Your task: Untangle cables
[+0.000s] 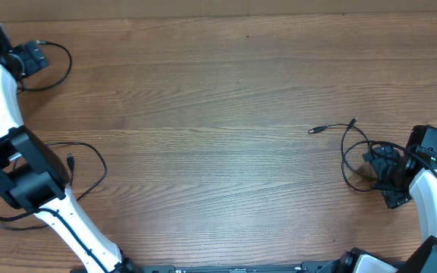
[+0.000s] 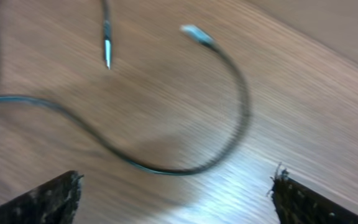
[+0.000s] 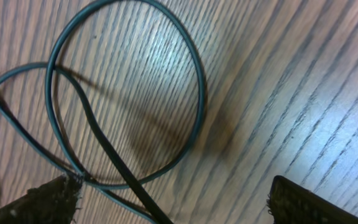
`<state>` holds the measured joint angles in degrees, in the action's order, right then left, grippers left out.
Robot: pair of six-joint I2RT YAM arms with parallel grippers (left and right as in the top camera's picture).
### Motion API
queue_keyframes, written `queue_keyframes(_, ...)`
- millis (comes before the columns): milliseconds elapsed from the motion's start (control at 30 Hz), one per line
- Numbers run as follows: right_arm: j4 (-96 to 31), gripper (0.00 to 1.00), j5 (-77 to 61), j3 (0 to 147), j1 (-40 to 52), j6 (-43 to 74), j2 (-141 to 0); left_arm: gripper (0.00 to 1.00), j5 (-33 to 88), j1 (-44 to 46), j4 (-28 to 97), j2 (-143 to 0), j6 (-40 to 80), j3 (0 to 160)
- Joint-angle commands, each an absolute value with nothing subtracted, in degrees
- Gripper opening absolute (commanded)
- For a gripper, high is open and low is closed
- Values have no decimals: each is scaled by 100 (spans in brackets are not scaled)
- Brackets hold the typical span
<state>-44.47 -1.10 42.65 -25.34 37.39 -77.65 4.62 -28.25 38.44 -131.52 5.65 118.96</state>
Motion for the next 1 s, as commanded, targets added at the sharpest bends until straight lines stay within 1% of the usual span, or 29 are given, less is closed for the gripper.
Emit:
queue_keyframes(0,-4418,99,-816,4272,-2502,3470,-7791,100,838,-2451,3986,-12669,495,12009)
queue_keyframes(67,-4383,98,-1382,4272,-2502,3218,-7791,100,843,-2235,4134,-12549,467,12009)
queue_keyframes(133,-4368,88,-1721,4272,-2486,3120,-7791,100,858,-1949,4254,-12462,478,12009)
queue_keyframes(167,-4375,85,-1765,4272,-2462,3122,-7791,100,895,-1837,4307,-12440,499,12009)
queue_keyframes(233,-4372,86,-1734,4272,-2377,3118,-7791,100,1050,-1584,4462,-12427,674,12009)
queue_keyframes(333,-4239,94,-1339,4272,-2250,3118,-7793,99,1557,-1210,4731,-12427,733,12009)
queue_keyframes(400,-4171,94,-930,4272,-2213,3131,-7793,100,1918,-989,4864,-12427,731,12009)
queue_keyframes(433,-4163,94,-755,4272,-2213,3155,-7793,100,2067,-884,4930,-12427,733,12009)
queue_keyframes(467,-4178,86,-532,4272,-2213,3249,-7793,100,2233,-764,5000,-12427,733,12009)
queue_keyframes(600,-4318,85,357,4272,-2213,4241,-7819,100,2508,-268,5312,-12427,733,12009)
queue_keyframes(633,-4276,80,355,4272,-2213,4342,-7852,100,2510,-141,5356,-12427,733,12009)
queue_keyframes(667,-4226,72,274,4272,-2211,4346,-7900,100,2510,-8,5382,-12427,733,12009)
queue_keyframes(733,-4185,44,-60,4272,-2213,4324,-8047,100,2510,222,5398,-12427,733,12009)
queue_keyframes(800,-4189,28,-497,4272,-2211,4204,-8208,100,2508,410,5398,-12427,729,12009)
queue_keyframes(833,-4165,17,-884,4272,-2211,3977,-8296,100,2508,491,5395,-12427,731,12009)
queue_keyframes(867,-4141,8,-1321,4272,-2198,3717,-8370,100,2506,543,5393,-12427,729,12009)
queue_keyframes(900,-4119,4,-1734,4272,-2161,3498,-8425,100,2493,576,5391,-12427,729,12009)
queue_keyframes(967,-3979,4,-2637,4272,-1962,3052,-8488,100,2493,587,5369,-12427,731,12009)
